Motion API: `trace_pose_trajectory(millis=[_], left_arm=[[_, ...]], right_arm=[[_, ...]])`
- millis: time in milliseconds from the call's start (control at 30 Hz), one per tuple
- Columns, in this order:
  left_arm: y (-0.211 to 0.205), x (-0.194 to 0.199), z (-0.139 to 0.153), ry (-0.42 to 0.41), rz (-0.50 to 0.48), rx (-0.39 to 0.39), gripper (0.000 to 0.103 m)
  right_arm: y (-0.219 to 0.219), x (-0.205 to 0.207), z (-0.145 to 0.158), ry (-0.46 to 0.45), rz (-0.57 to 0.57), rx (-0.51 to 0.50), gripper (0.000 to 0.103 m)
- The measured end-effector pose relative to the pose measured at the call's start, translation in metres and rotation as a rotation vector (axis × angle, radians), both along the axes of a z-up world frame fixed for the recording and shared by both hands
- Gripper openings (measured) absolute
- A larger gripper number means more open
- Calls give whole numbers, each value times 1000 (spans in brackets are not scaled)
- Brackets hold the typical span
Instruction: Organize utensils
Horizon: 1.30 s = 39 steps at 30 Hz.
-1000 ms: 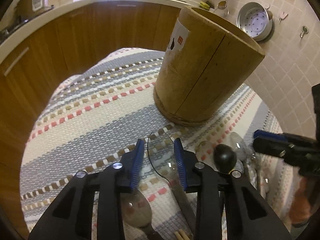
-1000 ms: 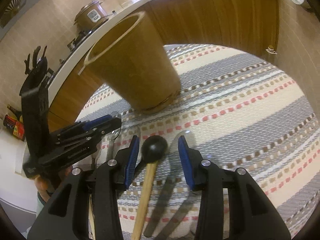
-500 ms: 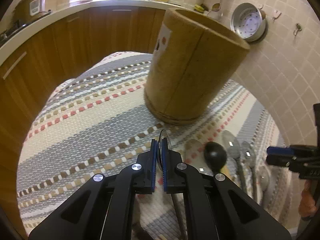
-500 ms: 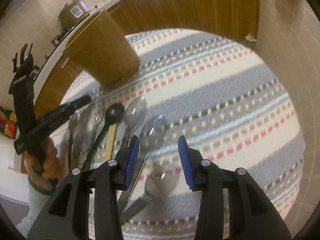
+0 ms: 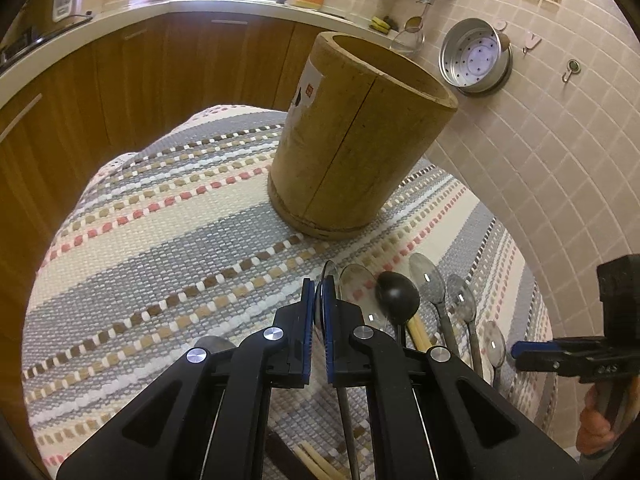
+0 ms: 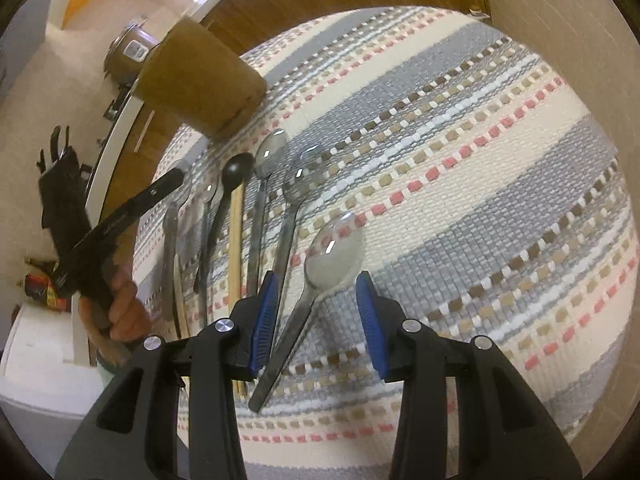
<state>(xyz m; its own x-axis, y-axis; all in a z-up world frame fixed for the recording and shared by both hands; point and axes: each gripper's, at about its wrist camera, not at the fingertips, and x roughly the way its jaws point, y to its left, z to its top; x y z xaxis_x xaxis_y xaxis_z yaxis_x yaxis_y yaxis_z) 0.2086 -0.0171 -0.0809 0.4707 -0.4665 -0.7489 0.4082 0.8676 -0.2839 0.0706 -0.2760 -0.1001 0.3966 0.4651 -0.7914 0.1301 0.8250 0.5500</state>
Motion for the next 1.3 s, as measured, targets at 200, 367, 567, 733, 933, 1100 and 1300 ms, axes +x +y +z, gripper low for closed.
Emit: trace_pose_trajectory(millis=[200,367,567,733,933,1100,1300], left_arm=[[2,-2,3,-7,1,-21,2],[3,-2,3,-6,-2,-26,2],[3,0,0,2,-4,-29,3],[2,0,-1,2,-10,-38,3],[4,-2,1,-8,-8,-54,3],[4,-4,2,-14,-19,-60,3],[3,-5,4,-22,-17,-59,3]], right_arm=[[7,15,-4,1,-14,-32,20],[11,22,-7,6,6,10,18],[24,33,-8,39,27,2,19],[40,36,-1,51,56,-91,29],[71,47,4,75,77,-278,29],[94,59,6,70,104,-392,31],[109,65,7,48,119,-413,27]])
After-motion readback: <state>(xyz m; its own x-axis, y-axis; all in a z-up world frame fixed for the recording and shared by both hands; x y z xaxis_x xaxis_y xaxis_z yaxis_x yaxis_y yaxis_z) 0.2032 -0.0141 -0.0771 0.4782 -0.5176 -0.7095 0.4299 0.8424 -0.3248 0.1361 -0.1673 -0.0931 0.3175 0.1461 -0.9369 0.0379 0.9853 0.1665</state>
